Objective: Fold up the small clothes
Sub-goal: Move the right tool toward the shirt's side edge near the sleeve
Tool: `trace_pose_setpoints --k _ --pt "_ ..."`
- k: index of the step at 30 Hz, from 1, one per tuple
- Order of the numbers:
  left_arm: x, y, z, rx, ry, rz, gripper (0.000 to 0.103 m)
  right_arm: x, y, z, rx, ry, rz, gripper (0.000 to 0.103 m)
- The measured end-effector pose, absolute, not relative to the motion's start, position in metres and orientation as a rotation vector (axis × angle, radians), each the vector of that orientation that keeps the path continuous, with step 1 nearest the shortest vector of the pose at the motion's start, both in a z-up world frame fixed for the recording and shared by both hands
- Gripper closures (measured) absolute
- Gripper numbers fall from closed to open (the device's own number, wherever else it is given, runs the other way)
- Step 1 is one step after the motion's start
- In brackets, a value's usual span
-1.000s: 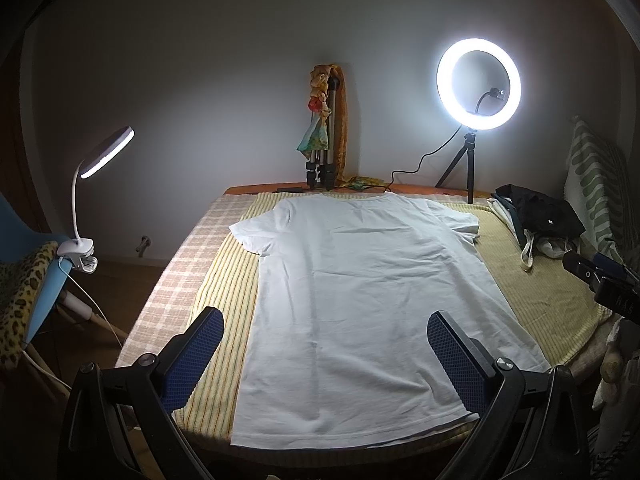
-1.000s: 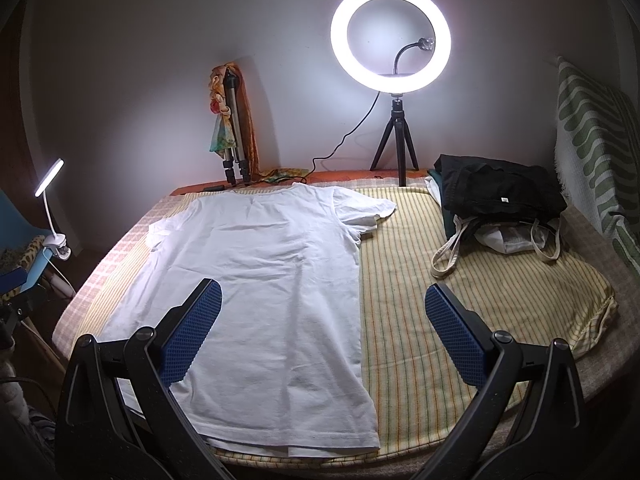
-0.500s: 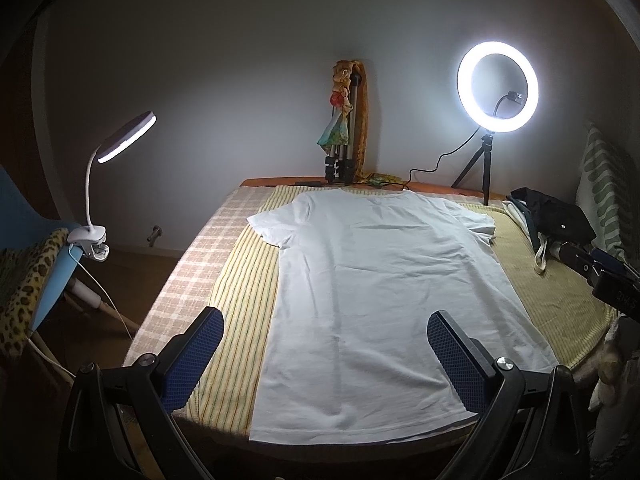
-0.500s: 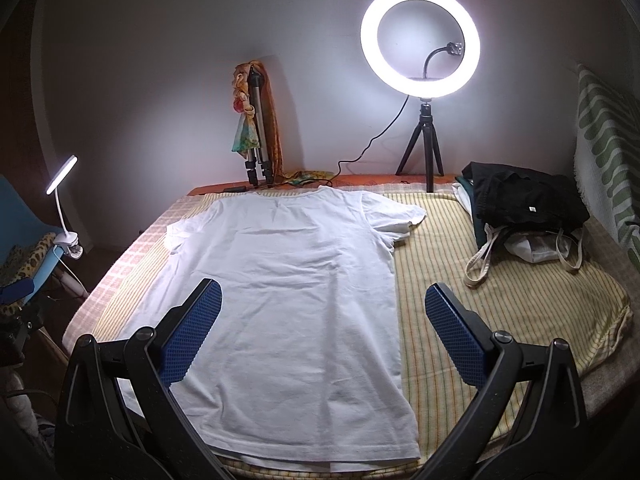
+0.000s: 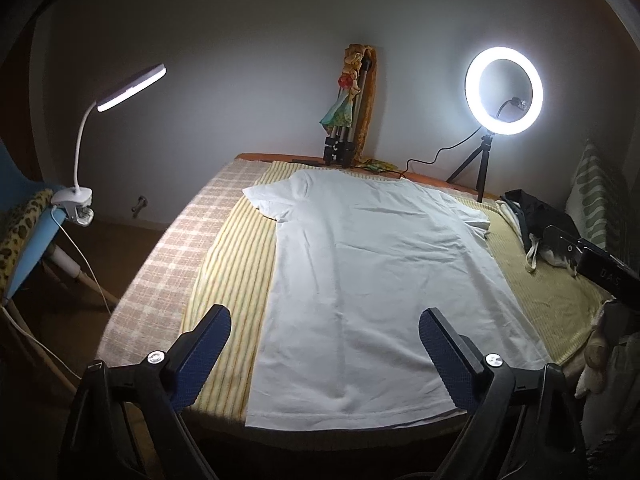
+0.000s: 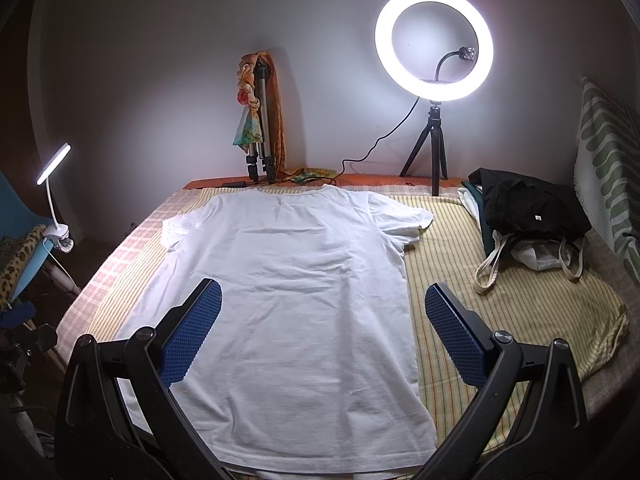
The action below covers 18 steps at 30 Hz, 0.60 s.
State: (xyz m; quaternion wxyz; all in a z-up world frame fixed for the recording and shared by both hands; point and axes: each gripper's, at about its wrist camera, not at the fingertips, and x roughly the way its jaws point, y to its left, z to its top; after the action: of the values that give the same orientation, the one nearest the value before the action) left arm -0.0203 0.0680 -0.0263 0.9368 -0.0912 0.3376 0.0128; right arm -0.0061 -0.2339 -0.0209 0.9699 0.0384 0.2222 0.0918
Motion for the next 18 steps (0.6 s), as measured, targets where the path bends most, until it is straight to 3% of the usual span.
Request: trace_pose_setpoints --k 7,18 --pt "-0.02 0.072 -0.038 -0.21 0.725 0.026 0.013 -0.007 -0.224 -0.013 0.07 0.446 0.2 0.0" --pt "-0.021 0.077 -0.068 -0.295 0.802 0.016 0.033 0.008 -0.202 -0.01 0.0 0.444 0.208 0.0"
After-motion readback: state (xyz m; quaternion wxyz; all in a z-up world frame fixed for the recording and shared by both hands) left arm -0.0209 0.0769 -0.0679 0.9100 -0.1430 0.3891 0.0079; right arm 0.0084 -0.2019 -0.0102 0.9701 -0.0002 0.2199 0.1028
